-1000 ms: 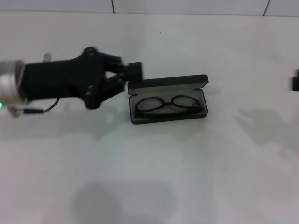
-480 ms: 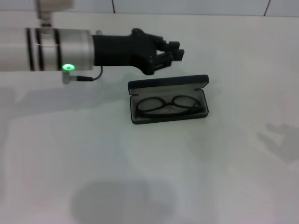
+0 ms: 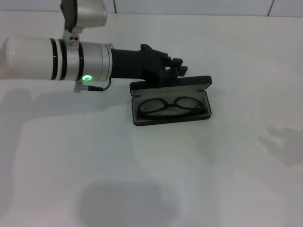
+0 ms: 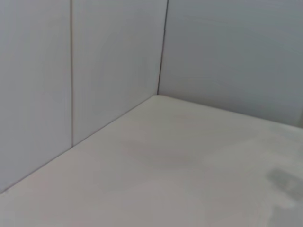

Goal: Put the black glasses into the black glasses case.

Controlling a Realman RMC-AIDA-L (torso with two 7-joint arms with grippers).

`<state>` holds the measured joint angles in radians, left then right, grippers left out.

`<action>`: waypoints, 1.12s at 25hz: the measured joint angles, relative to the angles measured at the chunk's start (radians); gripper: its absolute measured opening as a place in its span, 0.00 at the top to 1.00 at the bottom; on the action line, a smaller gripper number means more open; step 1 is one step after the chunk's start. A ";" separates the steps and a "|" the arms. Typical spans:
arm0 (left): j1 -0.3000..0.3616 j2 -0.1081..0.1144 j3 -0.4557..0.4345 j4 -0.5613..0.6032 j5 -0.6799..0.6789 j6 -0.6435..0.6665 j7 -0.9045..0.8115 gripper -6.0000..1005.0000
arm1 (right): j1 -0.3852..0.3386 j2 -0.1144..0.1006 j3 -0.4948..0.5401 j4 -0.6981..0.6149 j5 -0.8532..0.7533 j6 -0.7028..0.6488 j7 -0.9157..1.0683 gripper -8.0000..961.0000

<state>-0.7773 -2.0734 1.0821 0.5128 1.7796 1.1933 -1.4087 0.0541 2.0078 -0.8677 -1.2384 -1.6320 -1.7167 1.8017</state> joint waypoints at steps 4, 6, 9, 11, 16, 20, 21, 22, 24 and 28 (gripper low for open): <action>0.006 -0.008 0.001 -0.003 0.011 -0.040 0.002 0.76 | 0.007 0.000 -0.002 0.034 0.000 -0.002 -0.007 0.63; 0.008 -0.010 0.001 -0.010 0.015 -0.060 0.002 0.75 | 0.010 0.000 0.000 0.048 0.000 -0.003 -0.011 0.63; 0.009 -0.011 0.002 -0.030 0.018 -0.087 0.006 0.75 | 0.012 0.000 -0.001 0.059 0.003 -0.003 -0.017 0.62; 0.007 -0.011 0.002 -0.042 0.018 -0.091 0.013 0.75 | 0.015 0.000 0.000 0.074 0.005 -0.003 -0.021 0.62; 0.006 -0.012 0.003 -0.054 0.038 -0.102 0.018 0.74 | 0.023 0.000 0.002 0.096 0.011 -0.004 -0.022 0.62; 0.007 -0.012 0.014 -0.061 0.050 -0.103 0.018 0.73 | 0.030 -0.001 0.003 0.114 0.011 -0.004 -0.027 0.62; 0.010 -0.012 0.027 -0.065 0.062 -0.104 0.018 0.73 | 0.032 -0.001 0.003 0.120 0.011 -0.004 -0.030 0.62; 0.012 -0.012 0.036 -0.065 0.064 -0.103 0.018 0.73 | 0.034 -0.001 0.003 0.125 0.011 -0.005 -0.031 0.62; 0.015 -0.013 0.049 -0.065 0.065 -0.097 0.018 0.72 | 0.035 -0.001 0.003 0.131 0.011 -0.005 -0.035 0.61; 0.026 -0.013 0.076 -0.064 0.062 -0.065 0.019 0.72 | 0.038 -0.001 0.003 0.140 0.011 -0.005 -0.045 0.61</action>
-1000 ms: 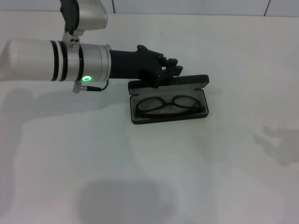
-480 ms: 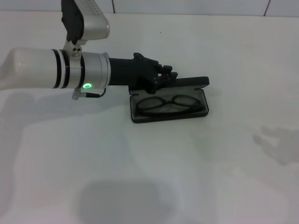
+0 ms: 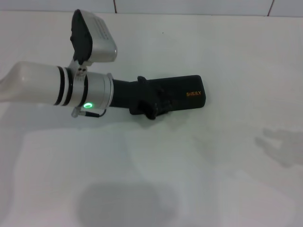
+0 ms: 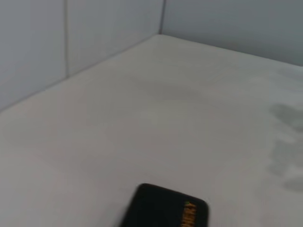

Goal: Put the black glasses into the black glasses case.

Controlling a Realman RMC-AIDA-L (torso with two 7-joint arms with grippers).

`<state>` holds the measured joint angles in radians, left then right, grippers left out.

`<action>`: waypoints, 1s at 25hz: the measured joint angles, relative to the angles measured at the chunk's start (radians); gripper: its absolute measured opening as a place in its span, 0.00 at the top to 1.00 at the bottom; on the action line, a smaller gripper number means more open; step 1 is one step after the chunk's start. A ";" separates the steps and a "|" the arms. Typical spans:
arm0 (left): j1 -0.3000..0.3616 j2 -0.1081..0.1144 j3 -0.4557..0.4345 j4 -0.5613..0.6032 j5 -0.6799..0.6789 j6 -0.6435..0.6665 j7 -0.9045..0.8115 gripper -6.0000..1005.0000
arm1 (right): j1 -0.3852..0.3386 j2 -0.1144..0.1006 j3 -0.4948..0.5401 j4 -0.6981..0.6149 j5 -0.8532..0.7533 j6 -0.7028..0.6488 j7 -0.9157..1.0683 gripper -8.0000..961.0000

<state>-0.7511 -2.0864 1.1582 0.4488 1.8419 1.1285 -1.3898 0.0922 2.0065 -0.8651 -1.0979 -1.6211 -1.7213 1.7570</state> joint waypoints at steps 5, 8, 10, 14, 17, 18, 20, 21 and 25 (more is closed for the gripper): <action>0.038 -0.001 -0.001 0.064 -0.052 0.148 0.023 0.71 | 0.000 0.000 0.000 0.008 0.007 -0.030 -0.035 0.61; 0.094 0.002 -0.004 0.182 -0.135 0.337 -0.025 0.70 | 0.001 0.000 -0.005 0.008 0.040 -0.092 -0.109 0.61; 0.158 0.018 -0.005 0.272 -0.211 0.487 -0.038 0.70 | 0.013 0.001 -0.021 0.010 0.081 -0.136 -0.171 0.61; 0.283 0.065 -0.007 0.351 -0.387 0.706 0.059 0.69 | 0.060 0.004 -0.124 0.033 0.190 -0.169 -0.253 0.60; 0.322 0.093 -0.009 0.364 -0.439 0.745 0.049 0.59 | 0.089 0.005 -0.194 0.031 0.209 -0.161 -0.272 0.52; 0.329 0.099 -0.009 0.365 -0.445 0.746 0.042 0.56 | 0.096 0.005 -0.207 0.028 0.212 -0.159 -0.272 0.44; 0.345 0.109 -0.020 0.366 -0.453 0.749 0.040 0.49 | 0.115 0.006 -0.233 0.024 0.219 -0.156 -0.268 0.32; 0.351 0.110 -0.030 0.367 -0.451 0.750 0.040 0.47 | 0.124 0.006 -0.240 0.024 0.221 -0.155 -0.268 0.28; 0.366 0.113 -0.059 0.362 -0.446 0.768 0.050 0.38 | 0.150 0.007 -0.261 0.024 0.235 -0.145 -0.269 0.15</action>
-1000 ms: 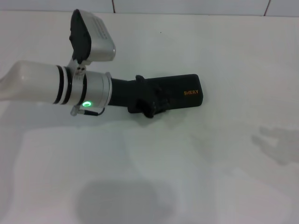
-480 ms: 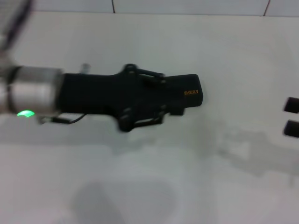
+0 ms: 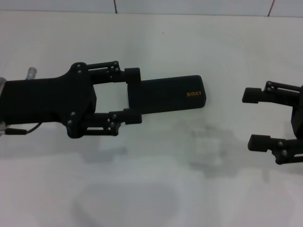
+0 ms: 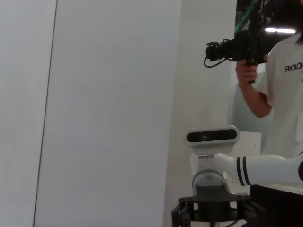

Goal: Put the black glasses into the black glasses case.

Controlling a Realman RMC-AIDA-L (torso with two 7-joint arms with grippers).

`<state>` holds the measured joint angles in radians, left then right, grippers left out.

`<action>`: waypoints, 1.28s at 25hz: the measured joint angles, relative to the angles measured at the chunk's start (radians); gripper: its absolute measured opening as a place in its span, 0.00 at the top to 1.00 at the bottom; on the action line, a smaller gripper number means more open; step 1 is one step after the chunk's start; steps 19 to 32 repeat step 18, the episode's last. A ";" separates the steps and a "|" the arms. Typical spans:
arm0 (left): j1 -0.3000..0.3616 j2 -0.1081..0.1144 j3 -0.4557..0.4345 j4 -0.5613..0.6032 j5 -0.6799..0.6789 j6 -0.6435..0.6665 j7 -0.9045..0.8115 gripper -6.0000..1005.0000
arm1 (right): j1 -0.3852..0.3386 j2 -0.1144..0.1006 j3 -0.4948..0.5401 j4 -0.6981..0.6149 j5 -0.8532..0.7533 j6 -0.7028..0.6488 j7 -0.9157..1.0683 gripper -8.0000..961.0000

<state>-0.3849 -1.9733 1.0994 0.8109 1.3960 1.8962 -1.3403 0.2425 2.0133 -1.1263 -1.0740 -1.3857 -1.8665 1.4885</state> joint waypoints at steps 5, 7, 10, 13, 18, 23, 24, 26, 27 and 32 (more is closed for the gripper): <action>0.004 0.009 -0.003 -0.001 0.002 0.035 0.007 0.28 | 0.013 0.000 -0.015 -0.001 0.023 -0.001 -0.012 0.14; 0.007 0.010 -0.010 -0.001 -0.002 0.041 0.009 0.26 | 0.014 0.001 -0.024 -0.001 0.033 0.000 -0.017 0.13; 0.013 0.006 -0.022 -0.002 -0.002 0.057 0.015 0.26 | 0.016 0.001 -0.028 0.002 0.040 0.012 -0.013 0.12; 0.024 0.002 -0.024 0.003 -0.007 0.064 0.016 0.26 | 0.020 0.000 -0.023 0.010 0.040 0.011 0.003 0.12; 0.027 0.000 -0.024 0.003 -0.010 0.066 0.016 0.26 | 0.022 -0.001 -0.018 0.011 0.042 0.009 0.006 0.12; 0.027 0.000 -0.024 0.003 -0.010 0.066 0.016 0.26 | 0.022 -0.001 -0.018 0.011 0.042 0.009 0.006 0.12; 0.027 0.000 -0.024 0.003 -0.010 0.066 0.016 0.26 | 0.022 -0.001 -0.018 0.011 0.042 0.009 0.006 0.12; 0.027 0.000 -0.024 0.003 -0.010 0.066 0.016 0.26 | 0.022 -0.001 -0.018 0.011 0.042 0.009 0.006 0.12; 0.027 0.000 -0.024 0.003 -0.010 0.066 0.016 0.26 | 0.022 -0.001 -0.018 0.011 0.042 0.009 0.006 0.12; 0.027 0.000 -0.024 0.003 -0.010 0.066 0.016 0.26 | 0.022 -0.001 -0.018 0.011 0.042 0.009 0.006 0.12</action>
